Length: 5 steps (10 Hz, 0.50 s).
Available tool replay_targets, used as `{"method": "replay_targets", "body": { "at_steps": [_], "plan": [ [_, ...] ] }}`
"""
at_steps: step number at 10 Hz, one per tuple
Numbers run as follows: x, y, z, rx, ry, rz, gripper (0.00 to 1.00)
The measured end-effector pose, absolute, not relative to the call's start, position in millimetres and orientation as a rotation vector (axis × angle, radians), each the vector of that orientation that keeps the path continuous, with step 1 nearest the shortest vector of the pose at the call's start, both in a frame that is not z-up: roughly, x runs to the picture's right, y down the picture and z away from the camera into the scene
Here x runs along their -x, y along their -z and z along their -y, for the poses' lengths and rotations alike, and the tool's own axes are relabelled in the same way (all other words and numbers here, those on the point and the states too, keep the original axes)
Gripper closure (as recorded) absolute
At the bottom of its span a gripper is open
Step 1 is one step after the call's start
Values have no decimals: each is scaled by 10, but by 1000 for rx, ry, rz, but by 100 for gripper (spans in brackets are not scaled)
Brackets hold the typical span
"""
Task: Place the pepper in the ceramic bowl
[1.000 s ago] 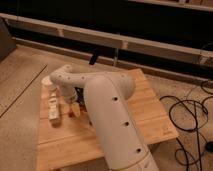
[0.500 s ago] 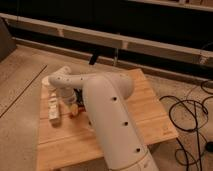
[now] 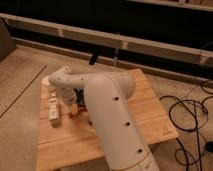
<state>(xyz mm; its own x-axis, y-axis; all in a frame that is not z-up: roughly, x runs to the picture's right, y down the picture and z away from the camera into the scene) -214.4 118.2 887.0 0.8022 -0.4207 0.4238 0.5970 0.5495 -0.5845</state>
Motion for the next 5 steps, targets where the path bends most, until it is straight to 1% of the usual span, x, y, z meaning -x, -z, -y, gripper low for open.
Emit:
{"method": "replay_targets", "body": {
  "at_steps": [2,5],
  "plan": [
    [2368,-8607,-762,636,644,297,100],
    [2476,-8167,-335,487,667,326,100]
  ]
}}
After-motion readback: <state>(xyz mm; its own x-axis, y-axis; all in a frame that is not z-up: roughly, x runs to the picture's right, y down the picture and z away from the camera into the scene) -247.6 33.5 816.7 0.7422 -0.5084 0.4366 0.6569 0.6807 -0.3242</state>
